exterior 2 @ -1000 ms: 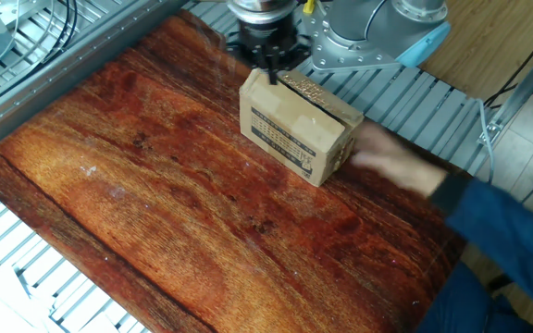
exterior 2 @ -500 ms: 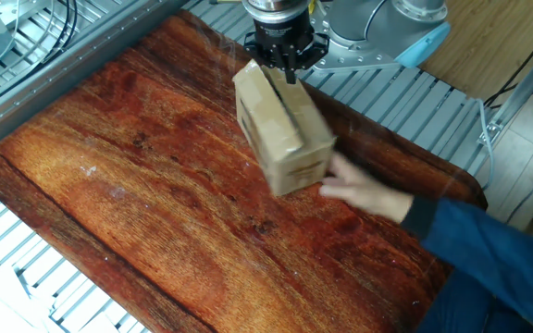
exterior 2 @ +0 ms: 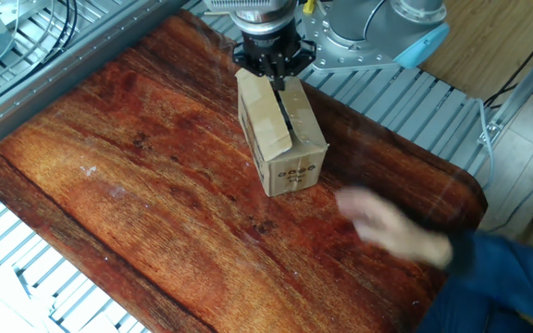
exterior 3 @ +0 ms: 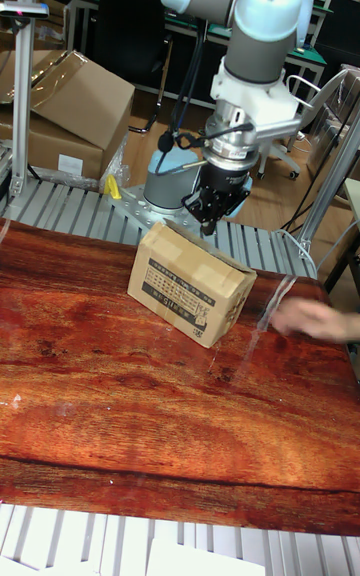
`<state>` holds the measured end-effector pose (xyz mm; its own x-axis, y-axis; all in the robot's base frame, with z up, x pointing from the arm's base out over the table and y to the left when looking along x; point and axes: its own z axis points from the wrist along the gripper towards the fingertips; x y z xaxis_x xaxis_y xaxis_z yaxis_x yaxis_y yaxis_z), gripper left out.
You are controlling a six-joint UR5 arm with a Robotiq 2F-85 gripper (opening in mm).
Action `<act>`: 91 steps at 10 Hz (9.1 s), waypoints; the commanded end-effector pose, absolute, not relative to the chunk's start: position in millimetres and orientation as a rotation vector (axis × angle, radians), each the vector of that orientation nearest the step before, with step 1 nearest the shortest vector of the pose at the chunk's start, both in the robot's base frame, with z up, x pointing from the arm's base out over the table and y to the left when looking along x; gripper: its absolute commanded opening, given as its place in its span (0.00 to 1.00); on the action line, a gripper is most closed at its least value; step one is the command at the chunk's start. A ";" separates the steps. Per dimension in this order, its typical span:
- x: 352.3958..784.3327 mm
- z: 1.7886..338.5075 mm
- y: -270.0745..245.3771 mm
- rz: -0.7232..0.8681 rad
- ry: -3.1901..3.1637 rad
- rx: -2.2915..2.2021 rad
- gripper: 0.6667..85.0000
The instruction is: Open a box
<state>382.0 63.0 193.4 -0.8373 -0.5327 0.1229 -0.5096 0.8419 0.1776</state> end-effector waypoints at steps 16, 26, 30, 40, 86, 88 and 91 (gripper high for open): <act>437.8 168.7 29.4 -0.086 -2.858 1.102 0.00; 465.0 145.2 18.1 -0.015 -2.869 1.140 0.00; 442.8 124.8 31.0 -0.116 -2.849 1.098 0.00; 430.4 171.2 27.0 -0.191 -2.768 1.072 0.00; 385.5 135.3 18.0 -0.139 -2.778 1.048 0.00; 369.6 129.3 11.3 -0.123 -2.740 1.077 0.00; 368.0 122.4 17.4 -0.113 -2.759 1.045 0.00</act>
